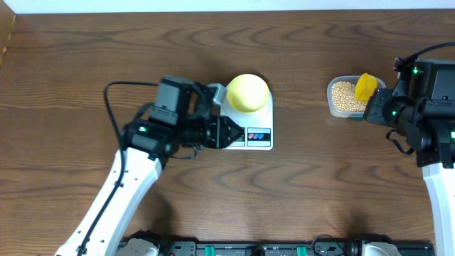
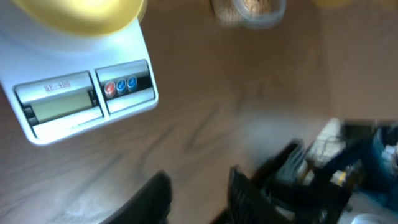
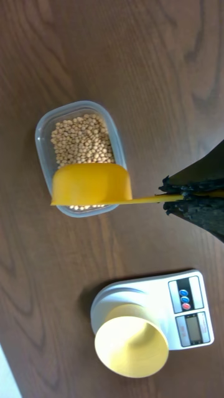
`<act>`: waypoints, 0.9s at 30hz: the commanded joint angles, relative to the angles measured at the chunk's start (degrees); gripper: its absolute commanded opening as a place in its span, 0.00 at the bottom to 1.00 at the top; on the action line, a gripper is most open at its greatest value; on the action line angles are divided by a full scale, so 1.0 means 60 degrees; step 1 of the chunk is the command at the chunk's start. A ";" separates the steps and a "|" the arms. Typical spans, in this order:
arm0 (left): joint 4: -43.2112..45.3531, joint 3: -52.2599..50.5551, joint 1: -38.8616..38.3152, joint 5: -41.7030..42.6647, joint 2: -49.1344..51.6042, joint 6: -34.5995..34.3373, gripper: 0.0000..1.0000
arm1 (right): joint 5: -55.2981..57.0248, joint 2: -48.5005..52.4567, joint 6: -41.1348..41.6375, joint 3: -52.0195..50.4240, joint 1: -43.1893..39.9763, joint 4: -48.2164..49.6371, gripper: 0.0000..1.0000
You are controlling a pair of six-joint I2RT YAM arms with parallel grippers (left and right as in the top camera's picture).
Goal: Scoop item into bowl and weigh 50g on scale
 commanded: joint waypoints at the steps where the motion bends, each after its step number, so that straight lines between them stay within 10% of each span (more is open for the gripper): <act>1: -0.0208 -0.0087 -0.0860 -0.1468 0.0007 -0.0579 0.19 | 0.0109 0.0015 0.0200 0.0153 -0.0022 -0.0004 0.02; 12: -0.0248 -0.0091 -0.3107 -0.7195 0.0135 -0.1647 0.07 | 0.0113 0.0015 0.0437 0.0149 -0.0022 -0.0743 0.01; 27: 0.0918 -0.0087 -0.3096 -0.7038 0.2463 -0.1461 0.08 | 0.0109 0.0015 0.0448 0.0149 -0.0022 -0.0641 0.02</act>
